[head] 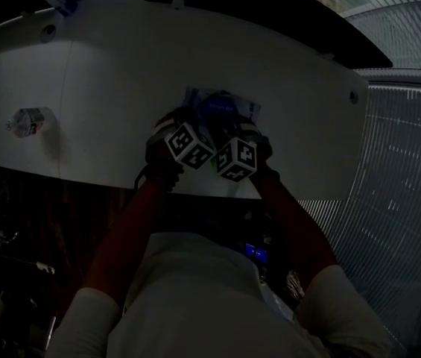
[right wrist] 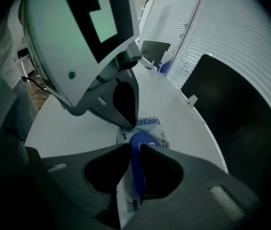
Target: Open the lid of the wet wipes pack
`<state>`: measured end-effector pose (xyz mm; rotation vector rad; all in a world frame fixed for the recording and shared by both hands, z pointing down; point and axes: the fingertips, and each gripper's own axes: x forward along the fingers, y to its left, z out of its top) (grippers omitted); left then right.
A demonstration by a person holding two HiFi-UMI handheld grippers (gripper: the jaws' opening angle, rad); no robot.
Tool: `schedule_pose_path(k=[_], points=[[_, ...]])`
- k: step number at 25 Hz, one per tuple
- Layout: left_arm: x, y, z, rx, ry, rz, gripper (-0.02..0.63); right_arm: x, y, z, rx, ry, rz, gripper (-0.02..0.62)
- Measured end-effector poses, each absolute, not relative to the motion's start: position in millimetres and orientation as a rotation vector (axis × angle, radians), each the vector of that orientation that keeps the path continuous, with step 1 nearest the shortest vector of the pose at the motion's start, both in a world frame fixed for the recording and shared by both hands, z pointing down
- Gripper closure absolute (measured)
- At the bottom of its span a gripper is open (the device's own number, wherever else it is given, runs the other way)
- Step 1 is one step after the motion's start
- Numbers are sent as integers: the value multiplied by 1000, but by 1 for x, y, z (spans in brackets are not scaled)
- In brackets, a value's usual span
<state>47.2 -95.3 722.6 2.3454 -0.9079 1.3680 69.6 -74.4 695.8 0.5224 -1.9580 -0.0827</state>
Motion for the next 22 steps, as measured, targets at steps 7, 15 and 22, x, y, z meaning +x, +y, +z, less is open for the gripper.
schedule_pose_path(k=[7,15,22], points=[[51,-95,723,2375,-872,1383,617,68,-77,690,535,-1978,-86,526],[49,-95,723,2390,-836,1427,617,70,-92,665,625,-2011,-149,538],[50,-94,723,2388,-830,1415,617,78,-116,640,673,-2007,-221,543]])
